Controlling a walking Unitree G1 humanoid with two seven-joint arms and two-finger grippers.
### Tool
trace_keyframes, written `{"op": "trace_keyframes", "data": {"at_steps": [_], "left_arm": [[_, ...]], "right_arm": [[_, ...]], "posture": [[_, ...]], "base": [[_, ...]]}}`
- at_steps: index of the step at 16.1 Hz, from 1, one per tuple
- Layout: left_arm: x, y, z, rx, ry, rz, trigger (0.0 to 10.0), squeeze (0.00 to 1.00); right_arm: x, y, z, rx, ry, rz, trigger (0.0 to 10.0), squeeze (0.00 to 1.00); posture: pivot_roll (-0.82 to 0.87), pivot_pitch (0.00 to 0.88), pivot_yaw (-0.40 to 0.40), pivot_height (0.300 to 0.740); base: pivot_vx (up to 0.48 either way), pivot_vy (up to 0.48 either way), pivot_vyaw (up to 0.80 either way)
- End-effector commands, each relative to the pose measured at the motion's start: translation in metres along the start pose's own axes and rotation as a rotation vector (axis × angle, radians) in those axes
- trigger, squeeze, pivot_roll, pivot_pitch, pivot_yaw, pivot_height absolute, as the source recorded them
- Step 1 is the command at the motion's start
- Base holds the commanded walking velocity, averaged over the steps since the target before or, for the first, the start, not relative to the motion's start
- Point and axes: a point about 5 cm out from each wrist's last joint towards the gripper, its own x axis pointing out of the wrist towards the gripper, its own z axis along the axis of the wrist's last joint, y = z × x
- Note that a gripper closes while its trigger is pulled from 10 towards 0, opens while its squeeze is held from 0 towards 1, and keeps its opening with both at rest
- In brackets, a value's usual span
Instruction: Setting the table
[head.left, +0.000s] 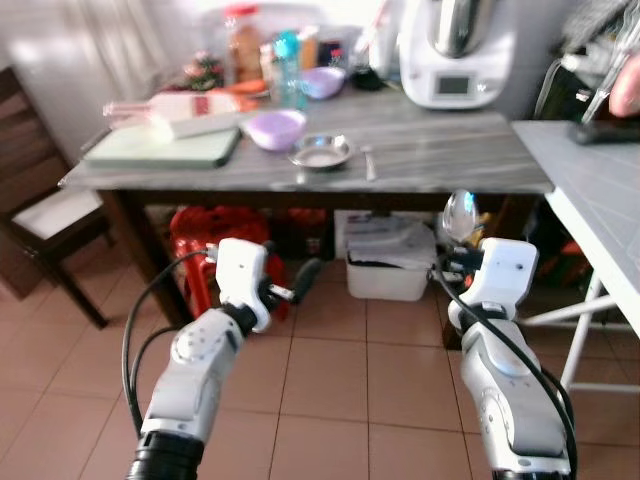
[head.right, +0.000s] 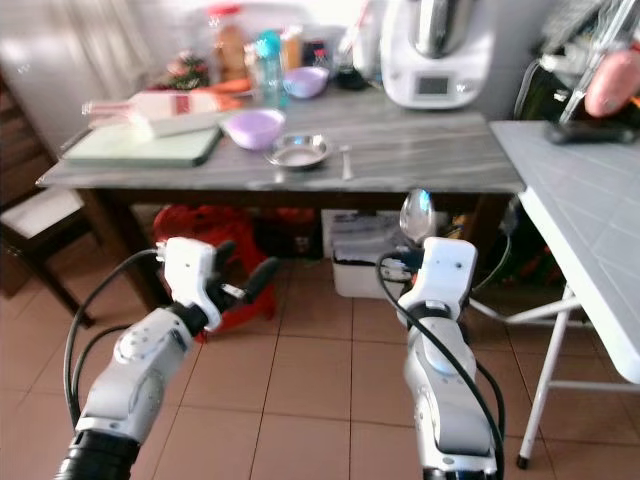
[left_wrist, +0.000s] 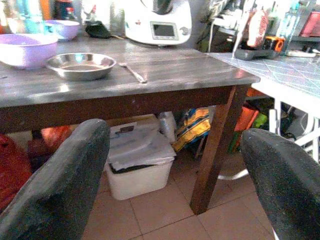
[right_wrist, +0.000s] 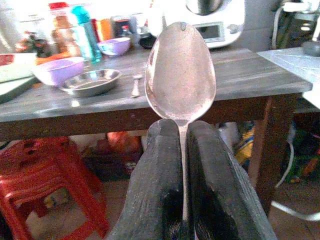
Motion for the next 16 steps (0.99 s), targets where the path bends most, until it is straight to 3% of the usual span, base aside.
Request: {"op": "trace_keyframes", "data": {"at_steps": [1, 16], "left_arm": [[0.0044, -0.0080, 0.0023, -0.004, -0.005, -0.038, 10.0, 0.00], [0.0036, -0.0119, 0.0002, 0.001, 0.008, -0.060, 10.0, 0.00]], "right_arm": [[0.0008, -0.0065, 0.0039, -0.009, -0.015, -0.025, 10.0, 0.00], [0.0000, -0.0068, 0.0017, -0.008, -0.008, -0.026, 10.0, 0.00]], "posture": [[-0.04, 0.000, 0.044, 0.740], [-0.04, 0.000, 0.043, 0.740]], "base": [[0.356, 0.000, 0.00], [0.392, 0.000, 0.00]]}}
